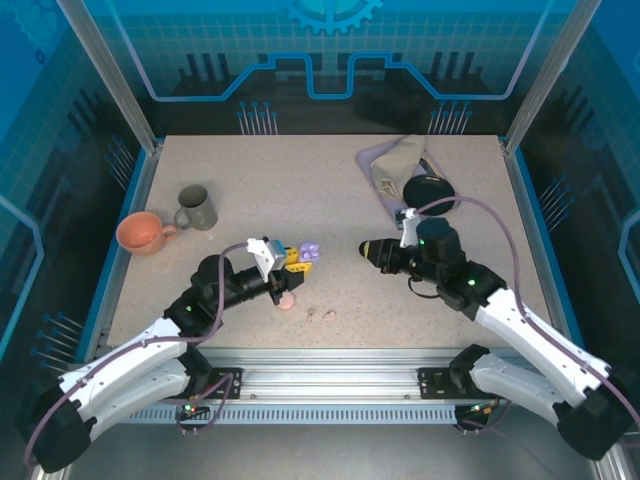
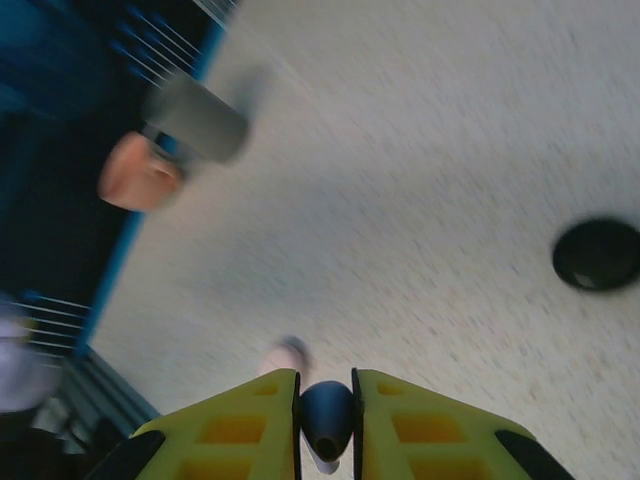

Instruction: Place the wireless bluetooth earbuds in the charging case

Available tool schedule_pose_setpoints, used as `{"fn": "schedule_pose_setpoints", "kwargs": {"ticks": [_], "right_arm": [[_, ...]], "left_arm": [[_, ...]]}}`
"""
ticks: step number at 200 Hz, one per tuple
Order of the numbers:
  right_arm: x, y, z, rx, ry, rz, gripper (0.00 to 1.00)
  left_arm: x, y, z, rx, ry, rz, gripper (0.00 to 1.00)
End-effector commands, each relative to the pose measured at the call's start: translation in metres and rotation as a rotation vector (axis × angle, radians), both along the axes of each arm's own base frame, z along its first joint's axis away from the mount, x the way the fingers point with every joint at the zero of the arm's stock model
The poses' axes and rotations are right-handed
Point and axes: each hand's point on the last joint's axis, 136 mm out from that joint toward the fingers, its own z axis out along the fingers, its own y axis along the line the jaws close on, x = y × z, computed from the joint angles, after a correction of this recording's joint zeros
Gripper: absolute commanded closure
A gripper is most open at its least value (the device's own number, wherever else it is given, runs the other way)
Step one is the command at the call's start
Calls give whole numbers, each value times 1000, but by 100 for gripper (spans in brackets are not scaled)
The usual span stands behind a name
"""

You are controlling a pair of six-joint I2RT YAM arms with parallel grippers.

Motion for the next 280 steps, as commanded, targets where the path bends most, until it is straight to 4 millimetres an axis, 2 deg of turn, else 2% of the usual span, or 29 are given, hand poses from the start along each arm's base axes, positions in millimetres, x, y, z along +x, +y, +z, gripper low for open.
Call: {"fn": "schedule_pose_setpoints", "kwargs": {"ticks": [1, 24, 45, 78, 130, 202, 280], "right_arm": [[-5, 6, 48, 102, -149, 72, 79], [-14, 12, 85, 182, -215, 119, 79], [-21, 19, 111, 262, -256, 164, 79], [-31, 30, 130, 315, -308, 210, 79], [-39, 45, 136, 332, -328, 259, 79], [-36, 61, 123, 306, -299, 283, 79], [-30, 59, 108, 260, -276, 245, 79]], "left_arm": [[-3, -11, 40, -101, -44, -59, 100], [-2, -21, 53, -125, -60, -89, 100], [-2, -30, 61, -134, -76, -117, 100], [-2, -41, 71, -153, -95, -152, 100], [-2, -49, 78, -151, -121, -171, 100], [-3, -52, 79, -150, -129, -177, 100], [-4, -52, 82, -152, -137, -181, 100]]}}
